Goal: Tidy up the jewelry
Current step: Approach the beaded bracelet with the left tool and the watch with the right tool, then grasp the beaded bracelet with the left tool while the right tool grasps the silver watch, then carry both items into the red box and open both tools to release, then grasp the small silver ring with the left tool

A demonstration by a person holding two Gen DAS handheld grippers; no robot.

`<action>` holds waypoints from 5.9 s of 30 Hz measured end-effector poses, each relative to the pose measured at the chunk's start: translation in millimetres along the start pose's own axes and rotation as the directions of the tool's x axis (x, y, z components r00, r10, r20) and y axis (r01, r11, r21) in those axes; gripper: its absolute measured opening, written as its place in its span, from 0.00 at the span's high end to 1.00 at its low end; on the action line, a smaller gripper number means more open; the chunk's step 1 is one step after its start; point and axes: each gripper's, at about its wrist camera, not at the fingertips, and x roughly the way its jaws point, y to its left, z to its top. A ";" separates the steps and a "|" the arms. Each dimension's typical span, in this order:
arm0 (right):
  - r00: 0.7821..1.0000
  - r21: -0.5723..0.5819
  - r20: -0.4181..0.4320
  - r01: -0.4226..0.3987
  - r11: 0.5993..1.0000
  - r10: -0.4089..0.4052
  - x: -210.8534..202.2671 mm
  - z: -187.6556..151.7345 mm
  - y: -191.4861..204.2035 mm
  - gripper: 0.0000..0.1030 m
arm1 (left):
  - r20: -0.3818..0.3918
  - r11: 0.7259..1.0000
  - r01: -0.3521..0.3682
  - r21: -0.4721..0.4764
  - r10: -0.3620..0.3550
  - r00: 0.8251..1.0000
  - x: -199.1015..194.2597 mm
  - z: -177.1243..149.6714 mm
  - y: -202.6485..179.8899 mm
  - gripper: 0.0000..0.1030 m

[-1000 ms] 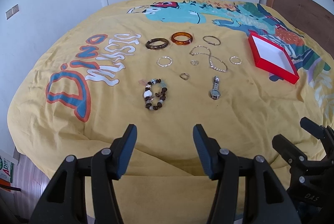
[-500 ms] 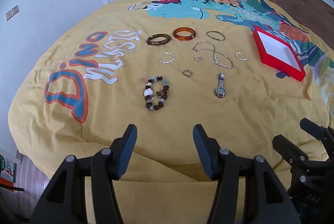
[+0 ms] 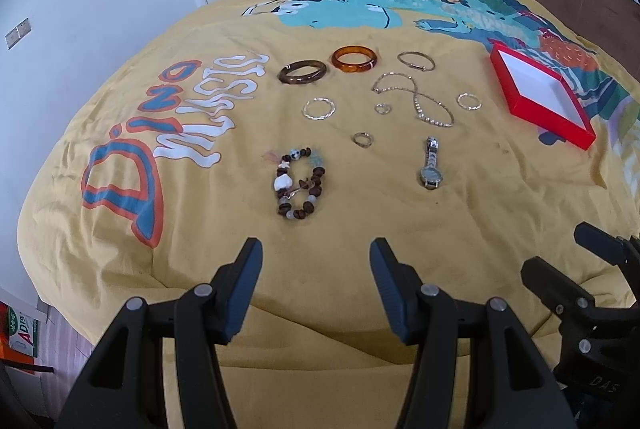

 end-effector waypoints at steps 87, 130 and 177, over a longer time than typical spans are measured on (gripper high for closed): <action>0.993 0.164 0.110 -0.059 0.985 0.041 2.3 116.4 -159.1 0.77 | -0.054 0.908 0.417 0.044 -0.414 0.908 64.0 163.0 -121.9 0.86; 0.978 0.058 -0.112 0.183 0.981 -0.176 91.6 122.6 -312.6 0.70 | -0.289 0.913 0.406 0.042 -0.378 0.880 158.8 154.4 -308.1 0.85; 0.998 0.056 -0.034 -0.051 0.997 0.053 78.6 93.1 -85.3 0.60 | -0.110 0.969 0.241 0.047 -0.235 0.966 125.4 83.4 -9.7 0.54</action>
